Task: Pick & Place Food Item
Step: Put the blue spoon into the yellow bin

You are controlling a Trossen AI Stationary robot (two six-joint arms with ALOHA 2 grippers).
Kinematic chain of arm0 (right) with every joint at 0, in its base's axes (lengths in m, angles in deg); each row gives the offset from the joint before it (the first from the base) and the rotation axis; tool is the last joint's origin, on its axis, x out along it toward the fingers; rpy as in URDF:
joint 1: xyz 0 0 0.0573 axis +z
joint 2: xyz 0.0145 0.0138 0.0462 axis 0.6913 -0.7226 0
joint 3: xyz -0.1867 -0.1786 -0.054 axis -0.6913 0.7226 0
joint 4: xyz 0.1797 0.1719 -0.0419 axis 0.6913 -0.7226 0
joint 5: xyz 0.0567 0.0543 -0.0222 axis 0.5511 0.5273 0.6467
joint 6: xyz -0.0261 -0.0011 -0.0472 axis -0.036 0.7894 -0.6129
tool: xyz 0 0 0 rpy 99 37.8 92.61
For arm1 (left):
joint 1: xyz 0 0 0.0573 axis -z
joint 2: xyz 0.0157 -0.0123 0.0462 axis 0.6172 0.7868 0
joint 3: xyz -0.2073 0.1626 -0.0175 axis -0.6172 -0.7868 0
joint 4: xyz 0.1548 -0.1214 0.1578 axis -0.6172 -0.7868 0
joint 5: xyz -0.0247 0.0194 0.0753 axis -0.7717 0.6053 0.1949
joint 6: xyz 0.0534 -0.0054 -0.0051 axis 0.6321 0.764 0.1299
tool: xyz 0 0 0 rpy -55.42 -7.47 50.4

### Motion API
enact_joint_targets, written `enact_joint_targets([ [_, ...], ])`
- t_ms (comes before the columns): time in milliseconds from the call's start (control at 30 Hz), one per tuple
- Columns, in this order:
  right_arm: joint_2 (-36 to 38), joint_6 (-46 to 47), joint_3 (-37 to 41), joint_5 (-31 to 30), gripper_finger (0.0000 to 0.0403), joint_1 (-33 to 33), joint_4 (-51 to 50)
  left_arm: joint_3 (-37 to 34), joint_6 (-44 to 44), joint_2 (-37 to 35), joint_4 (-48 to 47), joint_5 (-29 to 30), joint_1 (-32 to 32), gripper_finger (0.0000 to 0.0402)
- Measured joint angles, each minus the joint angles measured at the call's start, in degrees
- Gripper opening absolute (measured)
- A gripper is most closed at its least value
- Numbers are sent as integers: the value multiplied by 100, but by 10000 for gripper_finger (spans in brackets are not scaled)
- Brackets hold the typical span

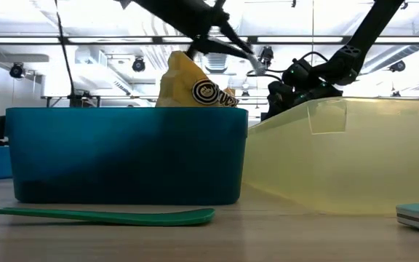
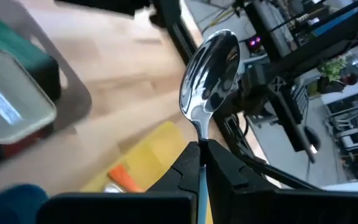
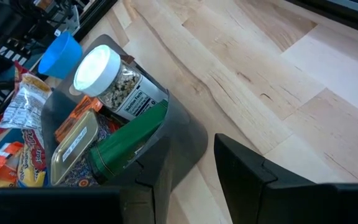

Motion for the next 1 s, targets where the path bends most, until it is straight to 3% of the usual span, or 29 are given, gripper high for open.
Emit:
enact_joint_targets([
  [567, 0, 0, 0, 0, 116, 0, 0, 1624, -1172, 1556, -1725, -1629, 11, 8],
  [1000, 0, 2, 0, 0, 116, 0, -2, 1601, -2645, 2041, -2411, -2821, -25, 8],
])
